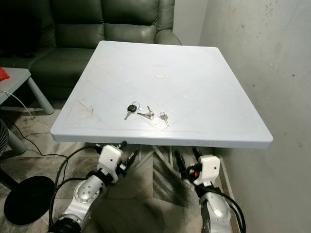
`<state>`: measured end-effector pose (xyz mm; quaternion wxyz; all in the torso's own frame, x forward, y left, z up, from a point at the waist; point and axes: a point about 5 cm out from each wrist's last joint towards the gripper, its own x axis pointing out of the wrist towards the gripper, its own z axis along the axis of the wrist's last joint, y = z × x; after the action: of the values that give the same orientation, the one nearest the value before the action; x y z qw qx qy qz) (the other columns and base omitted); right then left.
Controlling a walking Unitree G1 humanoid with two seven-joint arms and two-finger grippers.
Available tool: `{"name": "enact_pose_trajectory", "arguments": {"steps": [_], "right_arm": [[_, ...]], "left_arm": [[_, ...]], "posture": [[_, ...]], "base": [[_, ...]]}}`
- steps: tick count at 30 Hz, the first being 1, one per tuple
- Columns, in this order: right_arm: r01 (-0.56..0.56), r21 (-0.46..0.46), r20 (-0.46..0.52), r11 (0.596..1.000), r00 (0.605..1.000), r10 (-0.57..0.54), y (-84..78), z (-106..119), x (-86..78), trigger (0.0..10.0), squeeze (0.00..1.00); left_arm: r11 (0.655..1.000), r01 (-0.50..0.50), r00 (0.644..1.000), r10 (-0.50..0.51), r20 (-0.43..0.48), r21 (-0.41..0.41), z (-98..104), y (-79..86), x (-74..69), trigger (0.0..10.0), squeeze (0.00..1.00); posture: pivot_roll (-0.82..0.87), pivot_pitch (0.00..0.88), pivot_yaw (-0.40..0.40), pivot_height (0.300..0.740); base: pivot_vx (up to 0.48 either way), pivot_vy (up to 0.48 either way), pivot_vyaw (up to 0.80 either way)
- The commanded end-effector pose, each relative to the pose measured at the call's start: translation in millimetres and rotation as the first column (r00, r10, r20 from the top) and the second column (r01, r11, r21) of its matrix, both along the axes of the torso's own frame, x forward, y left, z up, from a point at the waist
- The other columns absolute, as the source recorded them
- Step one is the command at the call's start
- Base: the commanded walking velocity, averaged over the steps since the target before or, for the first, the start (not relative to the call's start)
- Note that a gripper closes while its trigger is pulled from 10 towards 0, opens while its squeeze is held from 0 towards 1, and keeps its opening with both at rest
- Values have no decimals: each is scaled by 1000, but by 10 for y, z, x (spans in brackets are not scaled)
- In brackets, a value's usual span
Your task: Hang keys on a hook
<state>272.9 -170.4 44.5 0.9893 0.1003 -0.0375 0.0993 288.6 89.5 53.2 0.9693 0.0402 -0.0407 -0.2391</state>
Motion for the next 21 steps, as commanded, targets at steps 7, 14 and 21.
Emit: {"name": "enact_pose_trajectory", "arguments": {"steps": [7, 14, 21], "right_arm": [[52, 31, 51, 998, 997, -53, 24, 324, 215, 10000, 0], [53, -78, 97, 996, 994, -45, -19, 597, 274, 10000, 0], [70, -141, 146, 988, 988, -49, -35, 714, 181, 10000, 0]], "left_arm": [[985, -137, 990, 138, -5, -106, 201, 30, 161, 10000, 0], [946, -251, 955, 277, 107, -204, 675, 302, 342, 10000, 0], [923, -303, 934, 337, 118, -236, 790, 560, 245, 10000, 0]], "posture": [[-101, 0, -37, 740], [-108, 0, -34, 740], [-107, 0, -32, 740]], "base": [[0, 0, 0], [0, 0, 0], [0, 0, 0]]}}
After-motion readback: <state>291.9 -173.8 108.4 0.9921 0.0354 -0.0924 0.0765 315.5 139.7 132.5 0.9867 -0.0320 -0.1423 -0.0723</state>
